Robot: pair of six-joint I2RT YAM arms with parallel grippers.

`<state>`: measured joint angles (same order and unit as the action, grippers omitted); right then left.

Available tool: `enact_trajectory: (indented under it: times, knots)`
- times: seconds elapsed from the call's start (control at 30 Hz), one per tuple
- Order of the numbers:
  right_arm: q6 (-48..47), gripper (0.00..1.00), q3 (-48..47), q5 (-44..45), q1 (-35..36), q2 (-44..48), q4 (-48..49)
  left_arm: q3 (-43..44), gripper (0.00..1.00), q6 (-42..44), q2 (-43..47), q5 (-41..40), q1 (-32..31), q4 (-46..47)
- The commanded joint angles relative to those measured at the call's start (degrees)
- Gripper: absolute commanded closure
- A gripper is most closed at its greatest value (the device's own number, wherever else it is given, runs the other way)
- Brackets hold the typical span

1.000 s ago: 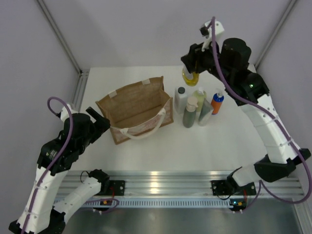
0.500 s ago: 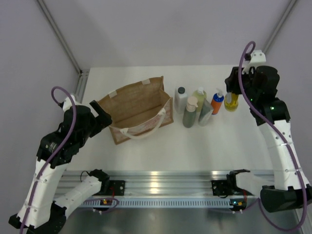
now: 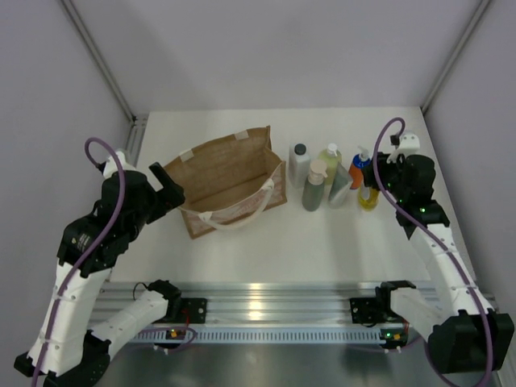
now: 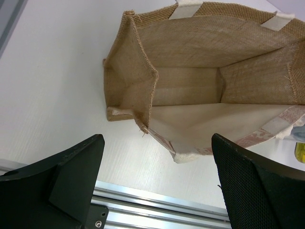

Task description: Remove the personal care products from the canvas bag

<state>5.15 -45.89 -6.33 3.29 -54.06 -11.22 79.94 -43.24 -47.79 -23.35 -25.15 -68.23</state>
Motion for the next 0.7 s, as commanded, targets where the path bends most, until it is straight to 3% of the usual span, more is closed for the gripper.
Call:
enact_trajectory:
  times: [0.0,0.13,0.37,0.67]
  knots:
    - [0.92,1.00,0.96,-4.30,-1.80,2.12,22.28,1.18,0.01,1.58,0.94,0.24,0.27,-0.33]
    - [1.44,1.00,5.28,-5.36,-2.58,1.33,30.02,1.44,0.01,2.02,1.38,-0.02,0.27,-0.59]
    - [1.80,1.00,5.37,-8.53,-6.01,-5.25,29.24,1.97,0.01,2.55,1.12,-0.46,0.27,-0.59]
    - [1.80,1.00,11.69,-8.79,-6.19,-6.32,31.70,1.80,0.01,3.08,1.47,-1.25,0.27,-0.59]
